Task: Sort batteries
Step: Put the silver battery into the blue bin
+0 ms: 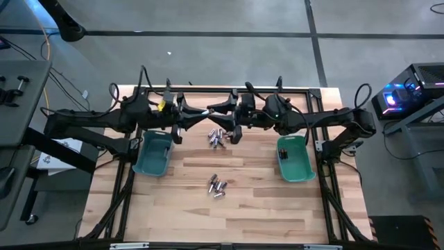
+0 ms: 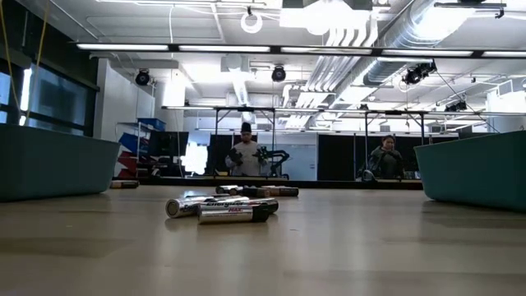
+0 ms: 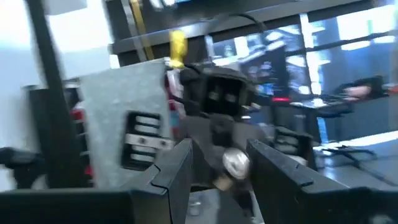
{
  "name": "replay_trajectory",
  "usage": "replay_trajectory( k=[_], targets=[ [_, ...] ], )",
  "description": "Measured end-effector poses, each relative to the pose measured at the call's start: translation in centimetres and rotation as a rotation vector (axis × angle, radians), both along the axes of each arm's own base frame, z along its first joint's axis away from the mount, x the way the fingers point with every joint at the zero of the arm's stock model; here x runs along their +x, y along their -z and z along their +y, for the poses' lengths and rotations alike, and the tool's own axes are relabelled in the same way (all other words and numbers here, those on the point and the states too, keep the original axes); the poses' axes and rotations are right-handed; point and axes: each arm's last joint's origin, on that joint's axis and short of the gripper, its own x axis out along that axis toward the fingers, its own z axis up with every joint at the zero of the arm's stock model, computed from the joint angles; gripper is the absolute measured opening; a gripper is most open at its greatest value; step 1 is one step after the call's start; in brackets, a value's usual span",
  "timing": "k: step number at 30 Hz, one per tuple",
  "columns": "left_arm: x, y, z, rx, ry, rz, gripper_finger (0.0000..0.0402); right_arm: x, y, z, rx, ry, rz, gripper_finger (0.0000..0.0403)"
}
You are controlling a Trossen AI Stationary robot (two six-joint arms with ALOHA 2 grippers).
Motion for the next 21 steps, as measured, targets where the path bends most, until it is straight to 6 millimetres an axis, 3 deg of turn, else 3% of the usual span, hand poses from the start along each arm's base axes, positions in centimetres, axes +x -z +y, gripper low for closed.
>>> replay_trajectory(
  k=[9,12,17,21],
  targets=[
    [-0.07,-0.15,0.00,0.001,0.000,-0.012,0.0040,0.04,0.10,0.02,0.033,-0.033,0.018,0.0139],
    [-0.07,-0.16,0.00,0.001,0.000,-0.013,0.0040,0.05,0.12,0.00,0.054,-0.039,0.021,0.0113],
    [-0.09,-0.17,0.01,0.000,-0.007,-0.013,0.0042,0.05,0.13,-0.03,0.081,-0.046,0.023,0.0027],
    [-0.11,0.06,0.03,-0.002,-0.013,0.012,0.0056,0.14,0.03,-0.20,0.145,-0.048,0.054,0.0022]
  ],
)
